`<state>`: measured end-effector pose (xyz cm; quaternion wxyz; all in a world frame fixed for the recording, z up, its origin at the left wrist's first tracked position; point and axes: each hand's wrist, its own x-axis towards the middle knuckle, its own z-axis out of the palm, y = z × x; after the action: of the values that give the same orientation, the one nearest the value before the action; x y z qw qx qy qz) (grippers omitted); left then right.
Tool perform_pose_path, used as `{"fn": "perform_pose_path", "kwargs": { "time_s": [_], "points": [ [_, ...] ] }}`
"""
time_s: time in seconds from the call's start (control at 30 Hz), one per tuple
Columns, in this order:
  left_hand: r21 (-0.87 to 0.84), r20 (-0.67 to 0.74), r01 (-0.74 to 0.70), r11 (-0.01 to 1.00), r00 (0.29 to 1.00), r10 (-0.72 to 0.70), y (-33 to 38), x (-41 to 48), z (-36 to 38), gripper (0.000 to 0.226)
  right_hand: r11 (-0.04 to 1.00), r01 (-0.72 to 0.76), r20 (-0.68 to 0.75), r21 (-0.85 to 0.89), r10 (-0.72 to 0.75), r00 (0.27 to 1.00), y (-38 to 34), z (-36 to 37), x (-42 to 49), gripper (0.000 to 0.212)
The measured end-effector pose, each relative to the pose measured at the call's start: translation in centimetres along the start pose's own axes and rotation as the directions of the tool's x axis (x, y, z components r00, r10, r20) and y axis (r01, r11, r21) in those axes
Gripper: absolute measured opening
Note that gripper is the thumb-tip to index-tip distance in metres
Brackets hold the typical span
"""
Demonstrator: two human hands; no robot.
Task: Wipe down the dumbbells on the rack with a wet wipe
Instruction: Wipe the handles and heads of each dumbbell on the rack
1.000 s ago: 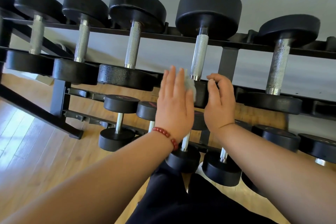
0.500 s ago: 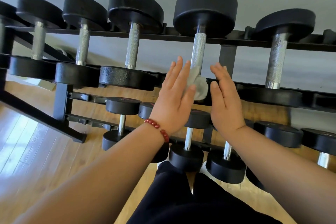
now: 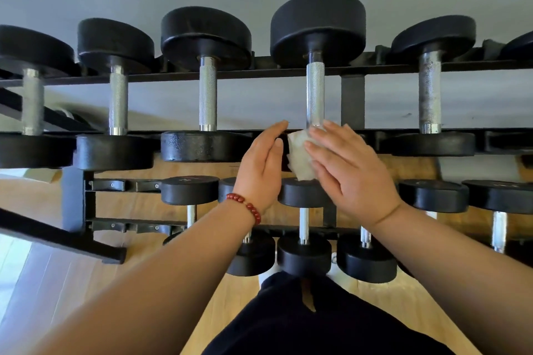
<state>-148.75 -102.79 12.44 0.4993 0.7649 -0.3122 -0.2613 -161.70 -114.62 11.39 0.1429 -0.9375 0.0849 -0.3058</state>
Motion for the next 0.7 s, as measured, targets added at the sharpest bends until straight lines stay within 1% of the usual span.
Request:
{"fn": "perform_pose_path", "kwargs": {
  "time_s": [0.07,0.13,0.23,0.3,0.4,0.47,0.5,0.53,0.6,0.63,0.67,0.7],
  "points": [
    [-0.009,0.040,0.001,1.000,0.999,-0.001,-0.2,0.7,0.0,0.036,0.997,-0.082,-0.034,0.013,0.083,0.996,-1.0,-0.2,-0.4,0.031],
    [-0.046,0.094,-0.002,0.999,0.996,0.006,-0.3,1.4,0.0,0.035,0.986,-0.168,0.001,-0.013,0.168,0.986,-2.0,0.1,0.0,0.034],
    [-0.094,0.148,-0.005,0.996,0.989,0.019,-0.5,1.9,-0.1,0.034,0.951,-0.273,0.066,-0.148,0.284,0.956,-2.6,0.9,1.4,0.044],
    [-0.092,0.152,-0.017,0.996,0.988,0.031,-0.8,1.9,-0.2,0.037,0.930,-0.315,0.037,-0.191,0.327,0.944,-2.8,1.4,1.4,0.046],
    [-0.038,0.139,-0.073,0.997,0.987,0.077,-0.7,2.1,-0.1,0.041,0.903,-0.409,-0.038,-0.132,0.408,0.912,-3.8,1.9,-0.4,0.047],
    [0.025,0.132,-0.147,0.989,0.981,0.143,-0.2,2.4,0.3,0.043,0.890,-0.444,-0.032,-0.107,0.443,0.896,-4.5,2.1,-1.1,0.049],
    [0.055,0.132,-0.185,0.981,0.975,0.176,-0.1,2.5,0.6,0.044,0.869,-0.487,-0.030,-0.085,0.486,0.873,-4.6,2.1,-0.7,0.050],
    [0.074,0.120,-0.207,0.976,0.973,0.197,0.0,2.7,0.9,0.046,0.826,-0.562,-0.033,-0.048,0.561,0.827,-4.5,2.1,0.3,0.051],
    [0.097,0.063,-0.225,0.970,0.974,0.219,-0.2,2.7,1.4,0.047,0.689,-0.723,-0.021,0.052,0.725,0.689,-3.9,1.8,2.6,0.053],
    [0.109,0.033,-0.237,0.966,0.972,0.234,-0.3,2.8,1.6,0.049,0.636,-0.766,-0.018,0.092,0.770,0.638,-3.7,1.6,3.3,0.053],
    [0.119,0.016,-0.247,0.962,0.969,0.247,-0.5,2.8,1.7,0.052,0.614,-0.781,-0.024,0.117,0.787,0.616,-3.7,1.5,3.4,0.053],
    [0.125,0.010,-0.255,0.959,0.967,0.256,-0.6,2.8,1.8,0.055,0.612,-0.780,-0.032,0.130,0.789,0.614,-4.2,1.5,3.1,0.052]
  ]
}}
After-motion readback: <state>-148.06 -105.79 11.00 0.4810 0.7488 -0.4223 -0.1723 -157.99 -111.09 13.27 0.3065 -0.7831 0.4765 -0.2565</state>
